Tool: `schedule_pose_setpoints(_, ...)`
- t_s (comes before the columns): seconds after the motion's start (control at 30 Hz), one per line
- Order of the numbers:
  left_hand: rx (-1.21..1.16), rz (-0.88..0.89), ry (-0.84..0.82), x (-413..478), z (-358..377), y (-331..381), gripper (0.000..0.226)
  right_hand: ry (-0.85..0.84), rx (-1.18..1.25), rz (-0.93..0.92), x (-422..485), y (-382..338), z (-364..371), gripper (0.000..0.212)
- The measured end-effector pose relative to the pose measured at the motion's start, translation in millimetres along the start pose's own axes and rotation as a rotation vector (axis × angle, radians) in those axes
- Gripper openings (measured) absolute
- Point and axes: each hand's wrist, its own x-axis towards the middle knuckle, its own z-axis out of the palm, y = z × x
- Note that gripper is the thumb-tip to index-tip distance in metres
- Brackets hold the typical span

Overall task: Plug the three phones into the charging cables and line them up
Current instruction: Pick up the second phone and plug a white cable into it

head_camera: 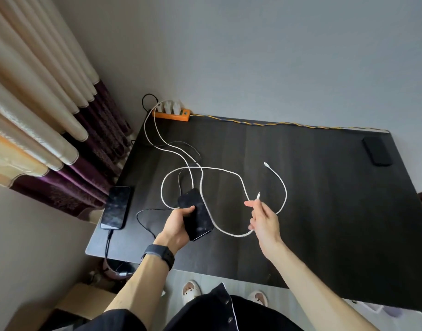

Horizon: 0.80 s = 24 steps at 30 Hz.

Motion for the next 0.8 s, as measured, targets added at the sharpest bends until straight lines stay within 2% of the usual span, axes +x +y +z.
schedule_pose_setpoints(0.07, -0.032, 0.042, 0.012, 4, 1, 1, 0.028, 0.034, -0.117, -0.077, -3, -3, -12, 0.026)
schedule_pose_setpoints(0.17, -0.123, 0.103, -0.072, 4, 9, 4, 0.039, -0.004, -0.255, -0.194, -13, -8, -26, 0.021)
schedule_pose_setpoints(0.3, -0.170, 0.130, -0.103, 3, 32, 7, 0.037, -0.059, -0.360, -0.295, -28, -11, -27, 0.012)
schedule_pose_setpoints(0.4, -0.099, 0.127, -0.110, 2, 45, 4, 0.037, -0.096, -0.405, -0.305, -39, -13, -24, 0.012)
schedule_pose_setpoints(0.6, 0.092, 0.078, -0.101, -6, 53, -2, 0.016, -0.090, -0.376, -0.305, -50, -16, -21, 0.013)
schedule_pose_setpoints(0.8, 0.216, 0.054, -0.070, -7, 51, -14, 0.018, -0.062, -0.364, -0.325, -51, -21, -21, 0.017)
